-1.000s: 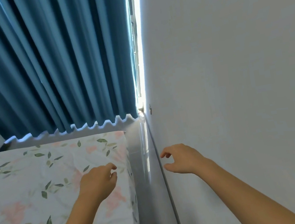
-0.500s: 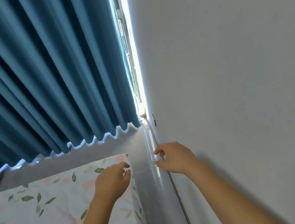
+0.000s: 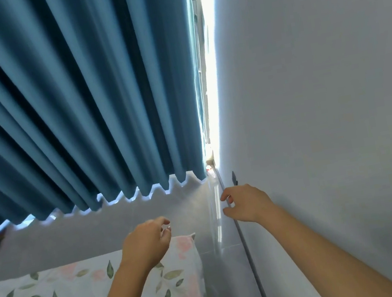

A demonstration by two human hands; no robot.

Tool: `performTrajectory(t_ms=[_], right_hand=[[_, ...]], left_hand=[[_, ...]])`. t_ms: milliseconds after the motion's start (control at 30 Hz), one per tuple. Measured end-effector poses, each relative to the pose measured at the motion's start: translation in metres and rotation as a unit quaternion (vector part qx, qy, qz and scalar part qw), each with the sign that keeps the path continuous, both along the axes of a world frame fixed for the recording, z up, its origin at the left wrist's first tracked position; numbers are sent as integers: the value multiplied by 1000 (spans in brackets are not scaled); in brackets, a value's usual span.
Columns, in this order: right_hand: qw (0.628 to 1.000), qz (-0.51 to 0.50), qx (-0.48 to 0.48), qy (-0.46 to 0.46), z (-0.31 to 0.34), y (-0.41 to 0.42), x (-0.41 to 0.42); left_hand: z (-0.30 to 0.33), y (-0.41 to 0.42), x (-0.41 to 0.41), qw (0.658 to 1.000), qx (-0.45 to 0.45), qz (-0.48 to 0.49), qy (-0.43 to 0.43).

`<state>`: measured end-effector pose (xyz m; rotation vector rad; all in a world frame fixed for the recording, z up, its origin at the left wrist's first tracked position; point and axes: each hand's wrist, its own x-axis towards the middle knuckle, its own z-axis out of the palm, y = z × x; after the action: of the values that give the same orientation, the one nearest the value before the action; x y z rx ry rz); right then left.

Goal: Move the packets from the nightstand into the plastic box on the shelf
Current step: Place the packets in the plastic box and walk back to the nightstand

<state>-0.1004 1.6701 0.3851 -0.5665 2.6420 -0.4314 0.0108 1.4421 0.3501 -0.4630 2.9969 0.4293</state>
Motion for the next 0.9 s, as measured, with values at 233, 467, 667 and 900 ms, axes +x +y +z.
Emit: performTrajectory(t_ms=[233,467,667,900], right_hand=[[1000,13,11,1,-1,-73,-115],[998,62,-8,25,-9,-139,-278],[991,127,32,32,-9,-196,-390],[975,217,17,36,-12,-300,-466]], left_hand=[[2,-65,-104,1000,3,24,-2],[-3,-123,-243,996,-8,82,-17],[4,-168,-336,991,3,129,-26],[8,-248,-387,975,0,220,-26]])
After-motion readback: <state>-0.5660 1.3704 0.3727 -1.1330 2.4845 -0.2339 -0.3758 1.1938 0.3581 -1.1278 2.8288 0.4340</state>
